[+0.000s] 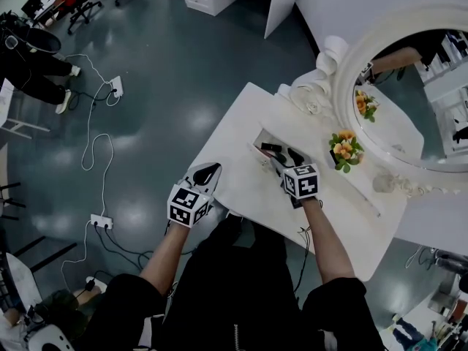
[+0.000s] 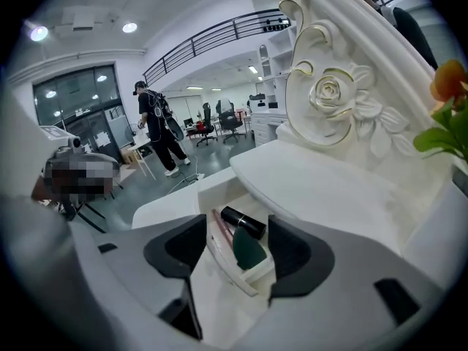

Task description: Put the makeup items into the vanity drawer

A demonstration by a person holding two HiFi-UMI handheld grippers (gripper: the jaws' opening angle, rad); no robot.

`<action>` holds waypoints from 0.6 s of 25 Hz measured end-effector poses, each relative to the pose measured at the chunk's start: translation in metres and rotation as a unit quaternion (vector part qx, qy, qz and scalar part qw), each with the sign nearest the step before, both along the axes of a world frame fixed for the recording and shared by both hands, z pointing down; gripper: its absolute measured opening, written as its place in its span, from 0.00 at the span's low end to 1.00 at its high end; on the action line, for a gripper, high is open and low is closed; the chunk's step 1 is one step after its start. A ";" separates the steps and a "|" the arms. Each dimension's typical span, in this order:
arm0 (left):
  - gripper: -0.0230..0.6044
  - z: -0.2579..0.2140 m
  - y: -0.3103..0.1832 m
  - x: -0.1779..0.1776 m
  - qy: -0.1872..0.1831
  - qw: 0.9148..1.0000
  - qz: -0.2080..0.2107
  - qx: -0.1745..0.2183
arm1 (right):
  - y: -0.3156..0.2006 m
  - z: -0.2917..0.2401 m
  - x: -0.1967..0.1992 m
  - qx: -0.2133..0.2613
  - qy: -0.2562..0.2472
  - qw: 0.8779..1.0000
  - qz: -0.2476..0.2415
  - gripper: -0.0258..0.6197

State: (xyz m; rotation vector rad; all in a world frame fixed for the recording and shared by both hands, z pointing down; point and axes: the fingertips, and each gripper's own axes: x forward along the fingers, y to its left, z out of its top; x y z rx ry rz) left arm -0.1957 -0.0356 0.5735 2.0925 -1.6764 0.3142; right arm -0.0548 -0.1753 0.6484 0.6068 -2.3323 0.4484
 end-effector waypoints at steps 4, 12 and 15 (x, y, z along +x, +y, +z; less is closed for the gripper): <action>0.07 -0.002 -0.002 0.003 -0.002 1.000 0.004 0.001 | 0.002 -0.005 0.002 0.003 -0.008 1.000 0.000 0.37; 0.07 -0.011 -0.020 0.019 -0.006 0.999 0.033 0.014 | 0.006 -0.032 0.018 0.030 -0.049 0.998 0.027 0.05; 0.07 -0.017 -0.029 0.029 -0.008 0.999 0.049 0.020 | 0.010 -0.041 0.029 0.043 -0.056 0.997 0.031 0.05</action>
